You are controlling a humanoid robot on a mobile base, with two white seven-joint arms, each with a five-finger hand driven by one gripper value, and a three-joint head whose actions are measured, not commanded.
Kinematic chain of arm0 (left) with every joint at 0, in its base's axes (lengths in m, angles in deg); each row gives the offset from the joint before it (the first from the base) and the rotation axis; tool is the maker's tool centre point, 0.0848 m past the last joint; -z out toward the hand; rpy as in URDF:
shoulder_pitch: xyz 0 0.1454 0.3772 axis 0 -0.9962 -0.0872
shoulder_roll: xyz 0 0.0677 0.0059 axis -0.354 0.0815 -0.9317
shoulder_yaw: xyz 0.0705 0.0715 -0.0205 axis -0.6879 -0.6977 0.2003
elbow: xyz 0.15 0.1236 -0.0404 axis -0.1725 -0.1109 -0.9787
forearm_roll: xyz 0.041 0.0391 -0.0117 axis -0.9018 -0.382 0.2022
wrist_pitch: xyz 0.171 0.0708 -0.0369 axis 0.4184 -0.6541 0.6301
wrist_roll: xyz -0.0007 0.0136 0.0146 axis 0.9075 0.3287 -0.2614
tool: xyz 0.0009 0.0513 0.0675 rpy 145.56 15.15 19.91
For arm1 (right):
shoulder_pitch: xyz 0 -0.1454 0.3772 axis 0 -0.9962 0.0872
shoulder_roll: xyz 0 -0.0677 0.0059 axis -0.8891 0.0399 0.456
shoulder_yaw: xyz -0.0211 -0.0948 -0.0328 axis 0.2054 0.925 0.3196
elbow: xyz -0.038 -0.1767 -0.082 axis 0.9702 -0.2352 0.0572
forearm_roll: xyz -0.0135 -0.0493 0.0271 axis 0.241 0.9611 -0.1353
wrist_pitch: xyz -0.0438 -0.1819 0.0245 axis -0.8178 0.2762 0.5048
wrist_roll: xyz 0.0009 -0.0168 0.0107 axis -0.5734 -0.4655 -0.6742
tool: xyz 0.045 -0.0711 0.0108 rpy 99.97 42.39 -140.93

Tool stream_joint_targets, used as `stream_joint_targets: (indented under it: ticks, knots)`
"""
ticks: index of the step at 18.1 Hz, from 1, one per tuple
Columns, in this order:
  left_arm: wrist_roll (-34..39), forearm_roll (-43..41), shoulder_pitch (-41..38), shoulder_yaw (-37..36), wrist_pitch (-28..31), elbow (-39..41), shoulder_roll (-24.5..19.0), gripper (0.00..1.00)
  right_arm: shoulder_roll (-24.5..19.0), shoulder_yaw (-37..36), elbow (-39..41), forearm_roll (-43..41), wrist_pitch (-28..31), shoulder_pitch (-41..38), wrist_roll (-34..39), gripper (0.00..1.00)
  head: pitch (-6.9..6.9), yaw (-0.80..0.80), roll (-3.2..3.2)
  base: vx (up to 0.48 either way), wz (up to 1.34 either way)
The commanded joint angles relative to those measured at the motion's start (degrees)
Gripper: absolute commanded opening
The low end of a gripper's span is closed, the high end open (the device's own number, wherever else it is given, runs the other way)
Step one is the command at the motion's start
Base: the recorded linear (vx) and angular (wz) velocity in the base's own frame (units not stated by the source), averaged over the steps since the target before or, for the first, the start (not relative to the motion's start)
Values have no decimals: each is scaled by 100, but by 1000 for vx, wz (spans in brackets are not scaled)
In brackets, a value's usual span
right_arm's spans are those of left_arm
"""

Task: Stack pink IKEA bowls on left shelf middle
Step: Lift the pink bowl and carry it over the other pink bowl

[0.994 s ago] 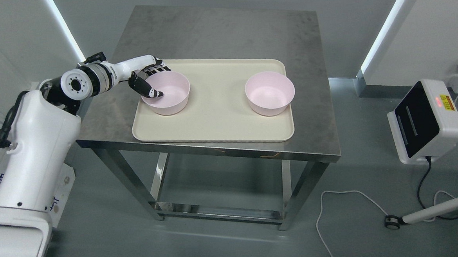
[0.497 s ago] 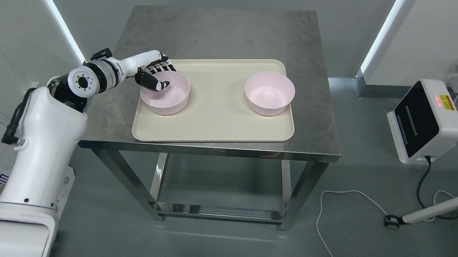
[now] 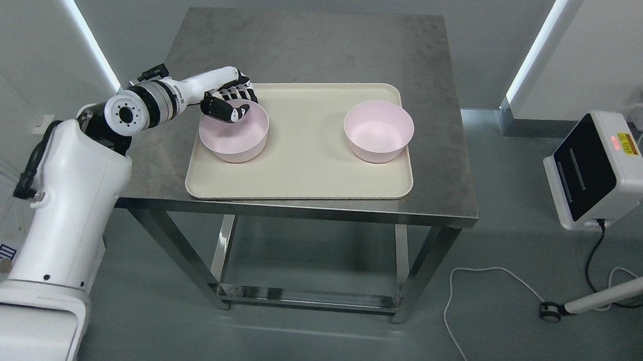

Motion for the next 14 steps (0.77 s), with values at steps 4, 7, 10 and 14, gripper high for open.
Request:
stream_joint_targets:
  ticks: [4, 7, 10, 14]
  knots:
    - [-147, 19, 1031, 524, 170, -78, 853, 0, 100, -62, 193, 0, 27, -167, -4, 100, 0, 0, 0, 0, 0]
    - [-358, 19, 1349, 350, 312, -69, 1405, 0, 100, -62, 193, 0, 27, -167, -4, 100, 0, 0, 0, 0, 0]
    - [-62, 342, 1411, -1105, 321, -69, 1405, 0, 100, -70, 193, 0, 27, -167, -4, 100, 0, 0, 0, 0, 0]
    - [1246, 1501, 1429, -2873, 321, -43, 1405, 1, 100, -62, 193, 0, 27, -167, -4, 100, 0, 0, 0, 0, 0]
